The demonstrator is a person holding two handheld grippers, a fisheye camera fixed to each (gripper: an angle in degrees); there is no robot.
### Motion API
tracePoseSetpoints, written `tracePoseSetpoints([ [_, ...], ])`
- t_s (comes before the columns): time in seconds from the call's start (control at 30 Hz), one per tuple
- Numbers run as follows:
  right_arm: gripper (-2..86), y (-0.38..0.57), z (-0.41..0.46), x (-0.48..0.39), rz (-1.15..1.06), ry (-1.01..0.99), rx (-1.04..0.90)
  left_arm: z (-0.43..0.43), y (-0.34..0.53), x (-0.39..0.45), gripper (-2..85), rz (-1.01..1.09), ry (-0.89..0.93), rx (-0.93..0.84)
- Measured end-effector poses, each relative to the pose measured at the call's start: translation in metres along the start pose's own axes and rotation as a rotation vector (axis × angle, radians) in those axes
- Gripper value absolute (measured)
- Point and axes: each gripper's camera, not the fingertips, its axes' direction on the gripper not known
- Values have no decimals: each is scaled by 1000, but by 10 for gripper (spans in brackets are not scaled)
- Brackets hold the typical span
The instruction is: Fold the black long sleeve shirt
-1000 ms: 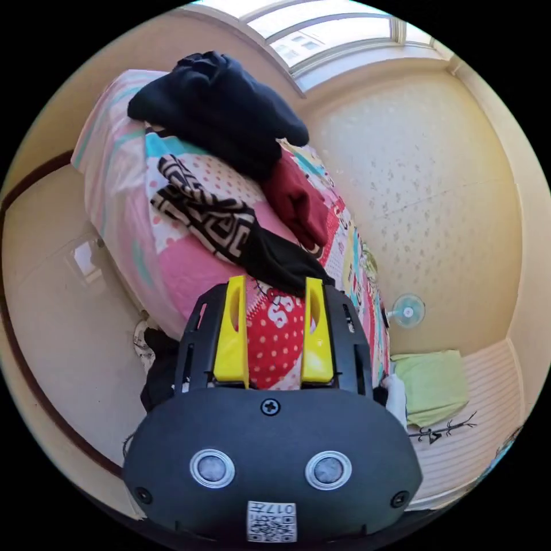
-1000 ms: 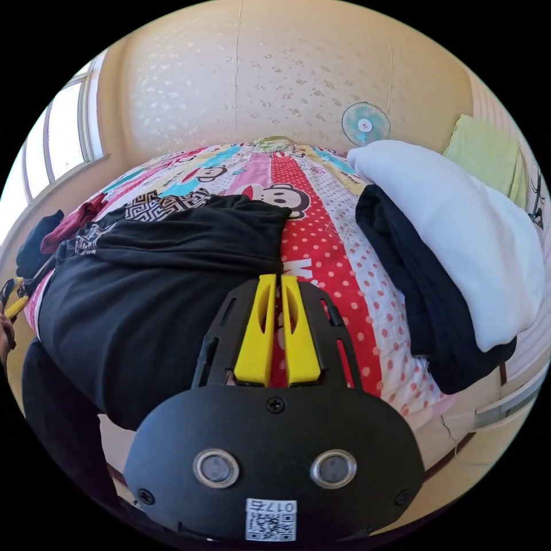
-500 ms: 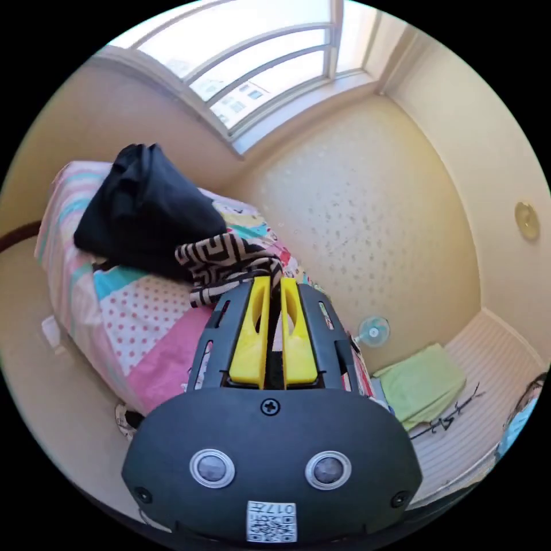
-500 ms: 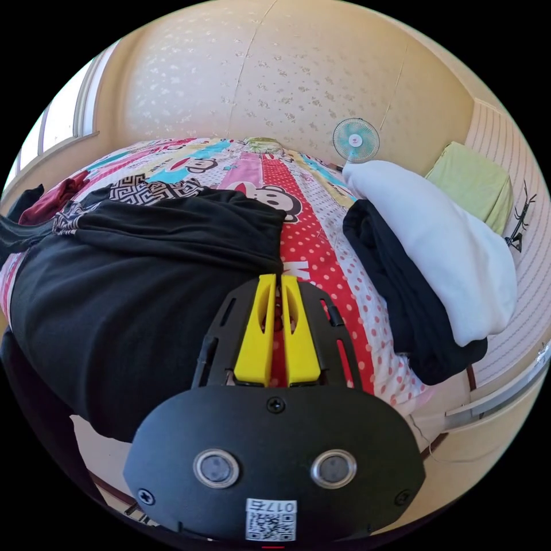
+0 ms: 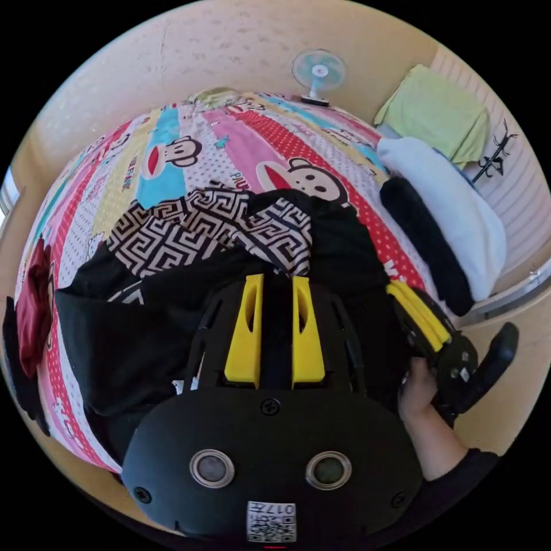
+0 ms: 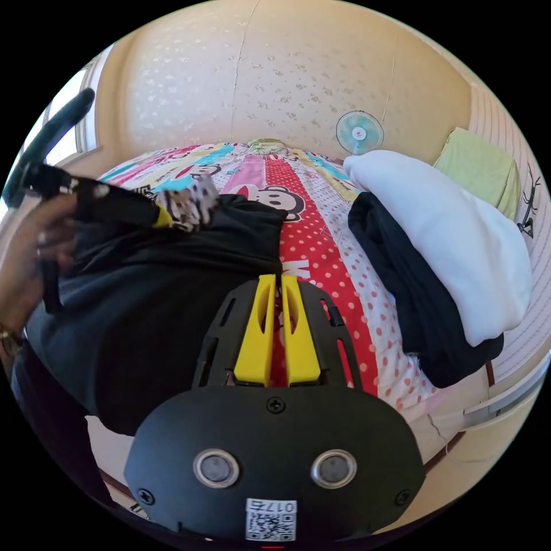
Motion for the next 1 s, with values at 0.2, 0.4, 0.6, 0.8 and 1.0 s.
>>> tracePoseSetpoints([
  [0.2, 23, -4, -3, 18, 49, -118, 3, -39, 64, 14, 72, 21, -55, 170],
  [0.4, 29, -10, -18, 18, 57, -112, 10, -21, 107, -26, 60, 49, 81, -262],
  [0.6, 60, -30, -84, 3, 5, -24, 163, -16, 99, -27, 17, 115, 157, -398],
  [0.8, 92, -130, -68, -64, -191, -290, 9, 6, 76, 0, 9, 274, 57, -573],
  [1.0, 63, -193, 35, -130, -326, -126, -335, 10, 72, -17, 6, 157, 134, -597],
])
